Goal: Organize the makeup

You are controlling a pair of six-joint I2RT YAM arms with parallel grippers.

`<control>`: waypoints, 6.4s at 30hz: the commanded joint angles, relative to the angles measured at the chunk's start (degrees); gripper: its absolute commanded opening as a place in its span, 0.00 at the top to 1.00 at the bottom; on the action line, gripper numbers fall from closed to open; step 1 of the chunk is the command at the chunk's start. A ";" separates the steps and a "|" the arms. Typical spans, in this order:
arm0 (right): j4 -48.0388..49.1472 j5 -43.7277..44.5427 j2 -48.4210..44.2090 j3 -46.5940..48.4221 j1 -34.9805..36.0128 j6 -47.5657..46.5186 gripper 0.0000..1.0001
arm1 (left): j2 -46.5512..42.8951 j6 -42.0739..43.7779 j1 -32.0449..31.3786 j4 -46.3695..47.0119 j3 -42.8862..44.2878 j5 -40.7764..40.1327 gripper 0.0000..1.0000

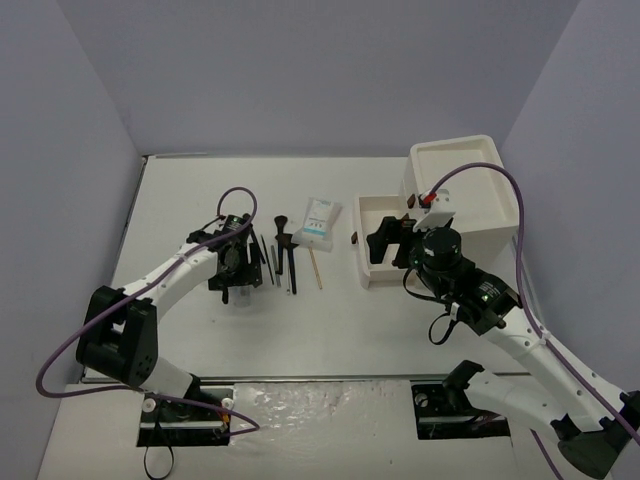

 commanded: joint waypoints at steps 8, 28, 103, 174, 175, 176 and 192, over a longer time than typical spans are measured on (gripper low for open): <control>2.21 2.17 -2.16 -1.59 -0.40 0.72 0.00 | 2.50 -3.27 -0.65 4.98 -0.46 -2.02 0.33; 1.33 1.91 -5.18 -1.88 -0.42 0.41 0.00 | 1.30 -3.95 -6.25 2.16 3.90 -4.52 1.00; -5.57 0.40 -18.60 -2.56 -0.27 -6.22 0.00 | 11.95 8.70 8.09 -0.02 13.61 1.81 0.32; -11.86 -10.97 18.78 36.88 -28.12 -14.75 0.02 | 5.95 13.90 -16.81 33.20 18.46 13.01 0.08; -12.14 -13.24 19.93 38.83 -33.34 -14.35 0.02 | 5.68 13.99 -14.97 34.61 16.26 15.02 0.08; -12.39 -18.09 21.67 39.81 -36.29 -13.69 0.03 | 5.65 14.31 -13.78 37.84 15.10 18.92 0.08; -15.33 -34.80 31.20 38.43 -57.29 -11.40 0.04 | 20.72 31.31 -10.64 44.26 21.17 34.71 0.03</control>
